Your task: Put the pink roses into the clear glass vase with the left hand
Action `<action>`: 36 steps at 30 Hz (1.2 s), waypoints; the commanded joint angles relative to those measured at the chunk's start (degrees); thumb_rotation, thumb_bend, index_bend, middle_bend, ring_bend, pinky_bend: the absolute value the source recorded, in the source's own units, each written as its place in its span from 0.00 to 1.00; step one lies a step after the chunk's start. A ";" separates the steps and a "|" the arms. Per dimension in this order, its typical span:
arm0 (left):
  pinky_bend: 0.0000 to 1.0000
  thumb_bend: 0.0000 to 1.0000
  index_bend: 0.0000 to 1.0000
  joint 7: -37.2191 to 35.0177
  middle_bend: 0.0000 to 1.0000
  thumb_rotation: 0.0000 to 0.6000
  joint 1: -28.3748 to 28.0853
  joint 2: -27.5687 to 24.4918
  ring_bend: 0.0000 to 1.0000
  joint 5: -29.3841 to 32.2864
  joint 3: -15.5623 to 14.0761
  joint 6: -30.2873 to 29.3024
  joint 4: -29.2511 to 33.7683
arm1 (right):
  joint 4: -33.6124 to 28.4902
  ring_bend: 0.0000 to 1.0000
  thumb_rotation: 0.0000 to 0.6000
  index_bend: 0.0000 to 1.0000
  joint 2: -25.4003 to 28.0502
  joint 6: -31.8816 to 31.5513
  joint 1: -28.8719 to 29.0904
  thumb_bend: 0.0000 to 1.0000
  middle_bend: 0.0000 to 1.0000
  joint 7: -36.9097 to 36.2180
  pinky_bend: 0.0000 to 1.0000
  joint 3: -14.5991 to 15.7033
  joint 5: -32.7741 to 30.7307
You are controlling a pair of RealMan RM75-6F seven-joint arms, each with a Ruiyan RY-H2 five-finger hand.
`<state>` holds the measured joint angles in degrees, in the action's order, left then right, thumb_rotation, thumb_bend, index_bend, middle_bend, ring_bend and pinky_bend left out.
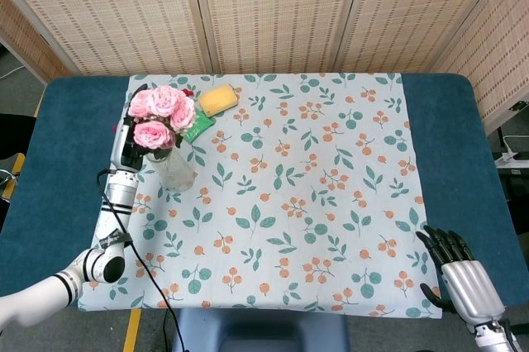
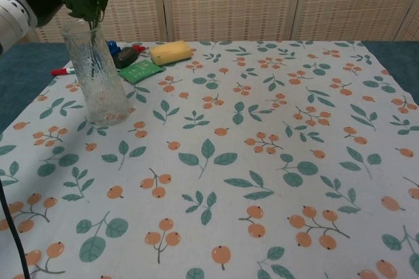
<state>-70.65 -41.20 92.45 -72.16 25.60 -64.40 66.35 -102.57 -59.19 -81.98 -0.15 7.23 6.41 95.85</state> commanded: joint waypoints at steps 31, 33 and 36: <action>0.00 0.34 0.00 27.23 0.00 1.00 22.44 -10.74 0.00 -17.35 -24.61 -19.56 4.08 | 0.04 0.00 1.00 0.00 -0.07 1.48 0.61 0.21 0.00 -0.16 0.00 0.61 0.63; 0.00 0.34 0.00 37.60 0.00 1.00 25.76 -12.90 0.00 -19.43 -28.64 -21.36 4.01 | 0.08 0.00 1.00 0.00 -0.19 1.56 0.65 0.21 0.00 0.04 0.00 0.44 0.27; 0.00 0.34 0.00 50.16 0.00 1.00 30.48 -14.77 0.00 -19.54 -31.91 -23.72 6.07 | 0.32 0.00 1.00 0.00 -0.62 1.51 0.60 0.21 0.00 0.55 0.00 0.26 -0.03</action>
<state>-37.49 -17.97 81.91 -88.52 0.82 -83.84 71.19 -102.33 -59.68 -80.48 0.48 7.62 6.72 95.93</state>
